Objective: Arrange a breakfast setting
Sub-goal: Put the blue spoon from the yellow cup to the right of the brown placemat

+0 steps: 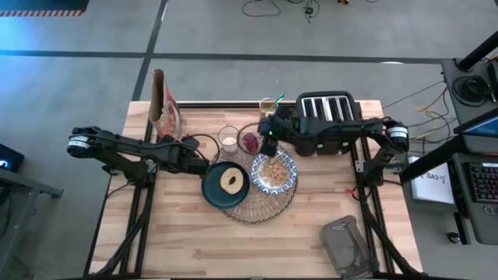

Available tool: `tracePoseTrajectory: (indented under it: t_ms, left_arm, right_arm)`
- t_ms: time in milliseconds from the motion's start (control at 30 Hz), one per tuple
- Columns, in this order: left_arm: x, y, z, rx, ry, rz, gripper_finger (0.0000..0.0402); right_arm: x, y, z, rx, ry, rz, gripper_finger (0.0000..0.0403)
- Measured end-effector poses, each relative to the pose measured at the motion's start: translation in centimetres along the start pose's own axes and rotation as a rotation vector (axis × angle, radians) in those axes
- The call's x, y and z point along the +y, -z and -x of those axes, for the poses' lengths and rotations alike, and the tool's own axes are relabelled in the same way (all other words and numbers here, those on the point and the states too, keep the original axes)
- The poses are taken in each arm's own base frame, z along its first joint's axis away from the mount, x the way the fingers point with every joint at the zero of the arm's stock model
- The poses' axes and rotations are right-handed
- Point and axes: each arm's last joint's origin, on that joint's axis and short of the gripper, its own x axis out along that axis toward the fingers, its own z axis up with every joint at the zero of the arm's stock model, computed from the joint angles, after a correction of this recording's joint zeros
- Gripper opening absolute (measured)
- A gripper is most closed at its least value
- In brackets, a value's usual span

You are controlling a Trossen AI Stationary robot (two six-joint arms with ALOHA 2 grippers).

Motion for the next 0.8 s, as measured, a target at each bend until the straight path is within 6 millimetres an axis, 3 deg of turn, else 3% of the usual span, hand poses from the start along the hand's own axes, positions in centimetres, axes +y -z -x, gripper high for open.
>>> tracePoseTrajectory:
  t_ms: [167, 367, 533, 800]
  left_arm:
    - [0.0, 0.0, 0.0, -0.003, 0.004, 0.005, 0.0157]
    - [-0.1, -0.1, 0.0, -0.006, 0.010, 0.010, 0.0157]
    - [-0.1, -0.1, 0.0, -0.008, 0.009, 0.010, 0.0157]
    - [-0.1, -0.3, 0.0, -0.069, -0.018, 0.013, 0.0157]
  right_arm:
    - [-3.1, -1.1, 0.7, 0.032, 0.037, 0.100, 0.0210]
    - [-6.0, -0.2, -0.4, 0.100, 0.060, 0.277, 0.0193]
    - [-7.2, 0.5, -1.1, 0.141, 0.056, 0.513, 0.0178]
    - [-8.4, 1.0, -2.6, 0.188, 0.055, 0.652, 0.0175]
